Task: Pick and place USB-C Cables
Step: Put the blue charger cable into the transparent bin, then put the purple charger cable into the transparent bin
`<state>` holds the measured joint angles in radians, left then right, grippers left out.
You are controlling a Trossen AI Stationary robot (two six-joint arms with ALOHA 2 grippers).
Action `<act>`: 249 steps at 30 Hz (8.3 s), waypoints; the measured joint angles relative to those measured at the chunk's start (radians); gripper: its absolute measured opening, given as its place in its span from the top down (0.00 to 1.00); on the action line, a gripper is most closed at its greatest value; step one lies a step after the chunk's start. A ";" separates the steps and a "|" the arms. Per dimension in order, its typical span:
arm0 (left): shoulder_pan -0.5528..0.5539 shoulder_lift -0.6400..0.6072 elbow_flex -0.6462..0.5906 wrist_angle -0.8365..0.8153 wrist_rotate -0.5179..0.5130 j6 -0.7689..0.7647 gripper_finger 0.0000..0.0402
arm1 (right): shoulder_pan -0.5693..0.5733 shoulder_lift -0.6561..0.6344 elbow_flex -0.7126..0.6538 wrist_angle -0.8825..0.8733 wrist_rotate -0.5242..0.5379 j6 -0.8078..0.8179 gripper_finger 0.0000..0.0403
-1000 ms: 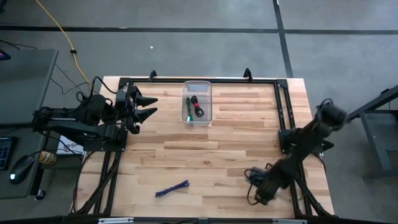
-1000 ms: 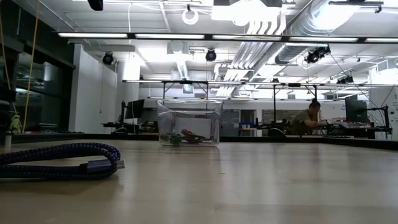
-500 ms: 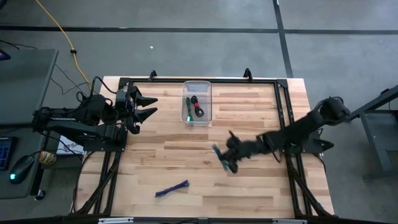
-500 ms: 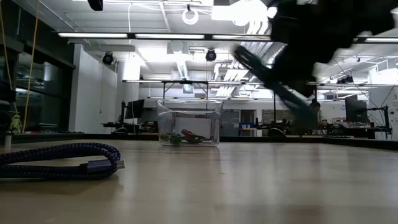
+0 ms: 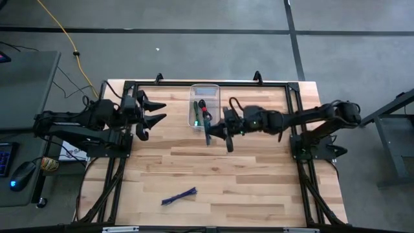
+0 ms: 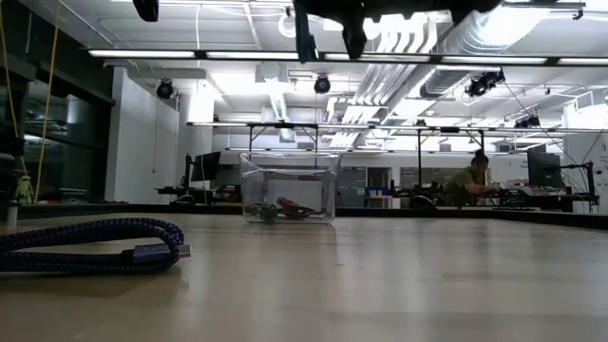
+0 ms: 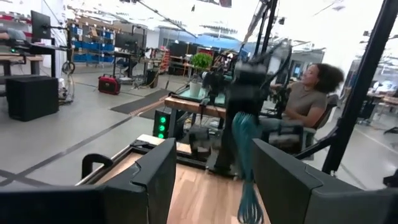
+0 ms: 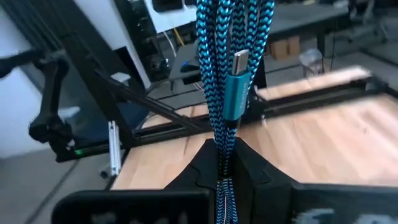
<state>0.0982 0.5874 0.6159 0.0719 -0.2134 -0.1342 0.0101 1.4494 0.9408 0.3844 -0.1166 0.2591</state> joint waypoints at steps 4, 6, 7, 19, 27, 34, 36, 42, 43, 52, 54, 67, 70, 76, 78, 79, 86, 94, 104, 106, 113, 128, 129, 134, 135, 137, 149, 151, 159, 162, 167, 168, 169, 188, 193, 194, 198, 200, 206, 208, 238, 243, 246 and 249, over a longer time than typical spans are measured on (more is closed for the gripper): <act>0.000 0.020 0.000 0.000 0.000 0.004 0.54 | -0.006 0.000 0.087 -0.071 -0.020 -0.114 1.00; 0.000 0.028 0.000 -0.001 0.000 0.021 0.54 | -0.006 0.000 0.112 -0.085 -0.020 -0.148 1.00; 0.000 0.033 0.000 -0.002 0.003 0.032 0.54 | -0.006 0.000 0.116 -0.090 -0.021 -0.153 1.00; 0.000 0.051 0.000 0.000 0.027 0.044 0.54 | -0.006 0.000 0.120 -0.116 -0.015 -0.137 1.00; 0.000 0.051 0.000 0.000 0.028 0.060 0.54 | -0.006 0.000 0.120 -0.115 -0.010 -0.128 1.00; 0.000 0.051 0.000 0.001 0.029 0.060 0.54 | -0.006 0.000 0.120 -0.101 0.055 -0.128 1.00; 0.000 0.051 0.000 0.006 0.028 0.060 0.54 | -0.009 0.005 0.147 -0.136 0.127 -0.133 1.00; 0.000 0.051 0.000 0.017 0.028 0.059 0.54 | -0.084 0.127 0.420 -0.474 0.259 -0.168 1.00; 0.000 0.051 0.000 0.020 0.028 0.059 0.54 | -0.104 0.162 0.478 -0.543 0.280 -0.158 1.00; 0.000 0.051 0.000 0.039 0.027 0.059 0.54 | -0.286 0.520 0.903 -1.009 0.317 0.056 1.00; 0.000 0.051 0.000 0.039 0.027 0.059 0.54 | -0.311 0.592 0.964 -1.080 0.286 0.112 1.00; 0.000 0.051 0.000 0.038 0.027 0.059 0.54 | -0.346 0.796 1.025 -1.242 0.156 0.325 1.00; 0.000 0.051 0.000 0.038 0.027 0.059 0.54 | -0.346 0.802 1.024 -1.240 0.143 0.349 1.00; 0.000 0.051 0.000 0.038 0.027 0.059 0.54 | -0.346 0.804 1.024 -1.243 0.131 0.414 0.93; 0.000 0.051 0.000 0.038 0.027 0.059 0.54 | -0.346 0.804 1.024 -1.246 0.128 0.413 0.91; 0.000 0.051 0.000 0.038 0.027 0.059 0.54 | -0.346 0.804 1.024 -1.245 0.125 0.406 0.90; 0.000 0.051 0.000 0.038 0.027 0.059 0.54 | -0.346 0.804 1.024 -1.250 0.126 0.372 0.87; 0.000 0.051 0.000 0.038 0.027 0.058 0.54 | -0.346 0.804 1.024 -1.252 0.138 0.415 0.81; 0.000 0.051 0.000 0.038 0.027 0.059 0.54 | -0.351 0.804 1.058 -1.274 0.124 0.354 0.48; 0.000 0.051 0.000 0.038 0.027 0.059 0.54 | -0.351 0.800 1.093 -1.301 0.125 0.314 0.44; 0.000 0.051 0.001 0.038 0.027 0.059 0.54 | -0.299 0.717 1.160 -1.473 0.230 0.072 0.44; 0.000 0.051 0.001 0.037 0.027 0.059 0.54 | -0.102 0.031 0.321 -0.870 0.212 0.152 0.44; 0.000 0.051 0.001 0.037 0.027 0.059 0.54 | -0.091 -0.018 0.257 -0.771 0.213 0.165 0.44; 0.000 0.051 0.001 0.037 0.027 0.058 0.54 | -0.062 -0.194 0.024 -0.330 0.222 0.143 0.44; 0.000 0.051 0.001 0.037 0.027 0.059 0.54 | -0.059 -0.215 -0.007 -0.266 0.222 0.111 0.44; 0.000 0.051 0.001 0.037 0.027 0.058 0.54 | -0.053 -0.243 -0.056 -0.161 0.222 0.052 0.44; 0.000 0.051 0.001 0.037 0.027 0.056 0.54 | -0.042 -0.267 -0.073 -0.069 0.211 -0.031 0.44; 0.000 0.051 0.001 0.037 0.027 0.056 0.54 | -0.042 -0.267 -0.073 -0.067 0.196 -0.019 0.44; 0.000 0.051 0.001 0.037 0.027 0.059 0.54 | -0.042 -0.267 -0.073 -0.068 0.171 -0.007 0.44; 0.000 0.051 0.001 0.037 0.028 0.058 0.54 | -0.042 -0.267 -0.073 -0.068 0.167 -0.006 0.44; 0.000 0.051 0.001 0.037 0.028 0.059 0.54 | -0.042 -0.267 -0.073 -0.069 0.168 -0.006 0.44; 0.000 0.051 0.001 0.037 0.027 0.059 0.54 | -0.042 -0.267 -0.073 -0.068 0.168 -0.006 0.44; 0.000 0.051 0.001 0.037 0.027 0.059 0.54 | -0.042 -0.267 -0.073 -0.069 0.168 -0.006 0.44; -0.001 0.051 0.001 0.016 0.028 0.033 0.54 | -0.042 -0.266 -0.073 -0.072 0.168 -0.006 0.44; -0.040 0.094 0.059 -0.103 0.026 0.005 0.52 | -0.042 -0.266 -0.073 -0.072 0.168 -0.006 0.44; -0.059 0.115 0.084 -0.135 0.027 0.005 0.51 | -0.042 -0.266 -0.073 -0.072 0.168 -0.006 0.44; -0.164 0.235 0.218 -0.308 0.027 -0.017 0.46 | -0.042 -0.266 -0.072 -0.074 0.168 -0.006 0.44; -0.222 0.315 0.295 -0.442 0.028 -0.064 0.43 | -0.042 -0.266 -0.072 -0.076 0.168 -0.006 0.44; -0.423 0.568 0.469 -0.807 0.048 -0.279 0.35 | -0.042 -0.266 -0.072 -0.100 0.167 -0.014 0.44; -0.489 0.640 0.480 -0.829 0.112 -0.372 0.34 | -0.042 -0.266 -0.072 -0.115 0.167 -0.032 0.44; -0.745 1.316 0.486 -0.585 -0.028 -0.934 0.35 | -0.043 -0.266 -0.072 -0.219 0.165 -0.155 0.44; -0.750 1.340 0.489 -0.618 -0.049 -0.942 0.46 | -0.043 -0.266 -0.072 -0.220 0.166 -0.170 0.44; -0.749 1.339 0.489 -0.656 -0.068 -0.944 0.61 | -0.043 -0.266 -0.072 -0.224 0.166 -0.174 0.44; -0.735 1.336 0.489 -0.685 -0.061 -0.945 0.82 | -0.043 -0.266 -0.072 -0.225 0.166 -0.174 0.44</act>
<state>-0.6365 1.9232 1.1046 -0.6132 -0.2741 -1.0790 -0.0330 1.1835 0.8692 0.1595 0.0490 0.0849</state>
